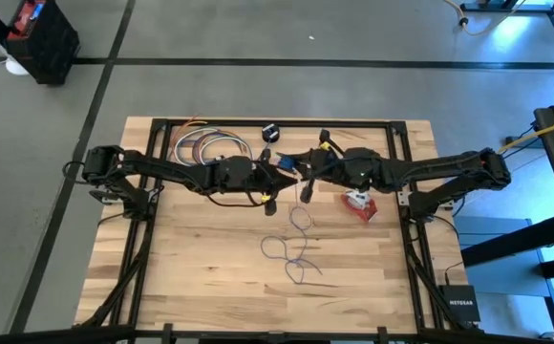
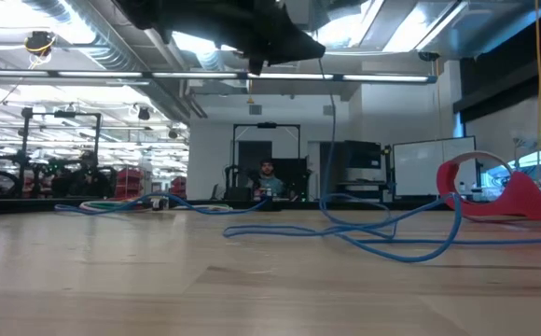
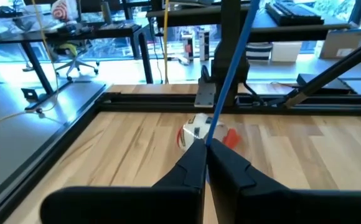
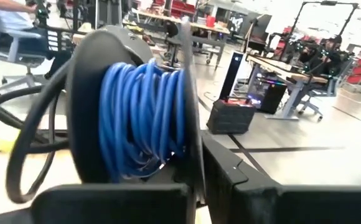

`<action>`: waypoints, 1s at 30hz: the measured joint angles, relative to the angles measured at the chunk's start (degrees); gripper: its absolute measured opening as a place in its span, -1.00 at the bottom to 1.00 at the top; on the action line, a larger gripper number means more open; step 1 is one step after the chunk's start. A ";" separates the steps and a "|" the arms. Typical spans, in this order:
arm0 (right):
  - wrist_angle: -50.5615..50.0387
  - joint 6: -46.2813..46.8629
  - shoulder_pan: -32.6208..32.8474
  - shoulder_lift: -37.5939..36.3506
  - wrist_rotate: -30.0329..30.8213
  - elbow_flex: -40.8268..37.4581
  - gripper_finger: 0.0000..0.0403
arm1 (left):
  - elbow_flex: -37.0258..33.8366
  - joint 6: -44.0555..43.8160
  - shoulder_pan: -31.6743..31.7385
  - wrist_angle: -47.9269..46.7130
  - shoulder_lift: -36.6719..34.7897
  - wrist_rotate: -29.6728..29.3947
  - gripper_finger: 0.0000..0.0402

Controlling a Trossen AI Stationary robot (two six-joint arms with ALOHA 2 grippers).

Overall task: Coil cords
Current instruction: Coil the blue wire onto the spool

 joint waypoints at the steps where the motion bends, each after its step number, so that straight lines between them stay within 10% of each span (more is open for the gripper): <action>1: -1.07 -0.02 0.17 -0.61 0.00 -0.02 -0.91 | 0.00 0.05 0.02 -0.76 -0.26 0.00 -0.98; 18: -32.12 -0.94 0.70 -4.35 0.29 0.00 -0.91 | -0.09 2.97 0.13 -17.62 -7.17 -6.58 -0.97; 30: -33.26 1.62 0.64 1.87 3.45 0.04 -0.91 | -0.09 -0.07 0.09 -18.19 -9.79 -6.61 -0.99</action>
